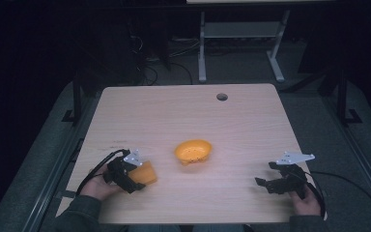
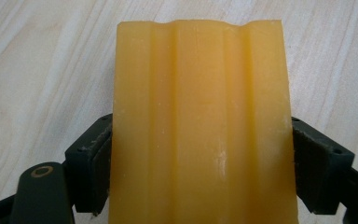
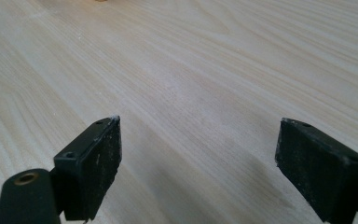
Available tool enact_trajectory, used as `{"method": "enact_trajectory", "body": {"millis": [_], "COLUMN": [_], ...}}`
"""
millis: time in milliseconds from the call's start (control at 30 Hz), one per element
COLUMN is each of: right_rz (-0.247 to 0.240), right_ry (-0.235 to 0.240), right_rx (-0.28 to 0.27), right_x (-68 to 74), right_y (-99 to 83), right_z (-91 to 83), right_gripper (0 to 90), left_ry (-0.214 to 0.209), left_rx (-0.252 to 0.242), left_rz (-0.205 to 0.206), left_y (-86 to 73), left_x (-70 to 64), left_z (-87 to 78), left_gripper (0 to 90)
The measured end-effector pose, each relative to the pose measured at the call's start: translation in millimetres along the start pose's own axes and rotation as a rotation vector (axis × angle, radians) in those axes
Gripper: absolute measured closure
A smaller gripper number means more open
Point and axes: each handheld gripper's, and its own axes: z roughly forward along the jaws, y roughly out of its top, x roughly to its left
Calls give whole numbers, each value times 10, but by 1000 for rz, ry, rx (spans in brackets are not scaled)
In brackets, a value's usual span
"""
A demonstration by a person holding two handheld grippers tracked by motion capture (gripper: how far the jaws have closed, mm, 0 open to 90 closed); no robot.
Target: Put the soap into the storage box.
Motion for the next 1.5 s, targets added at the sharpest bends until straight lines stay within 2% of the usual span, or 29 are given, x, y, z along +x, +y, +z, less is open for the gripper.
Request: {"method": "enact_trajectory", "body": {"millis": [533,767,1000,1133,1500], "right_rz": [-2,-1,-1,-3,7], "right_ry": [-2,-3,-4,-8,-5], "right_rx": [-1,-5,-11,-16,-22], "right_x": [-4,-14,-4,-2,1], "right_y": [0,0,2,0,-9], "right_z": [1,-10,-18,-27,-34], "right_gripper": [140,140,140,139,139], "left_ry": [12,27,43,29,27], "left_rx": [16,-10,-35,-49,-51], "left_rz": [5,3,32,44,69], "left_y": [15,18,69,116,265], "left_x": [-11,-17,-78,-99,-56], "left_z": [6,-57,-150,-178,-297], "left_gripper": [205,207,207,207,207]}}
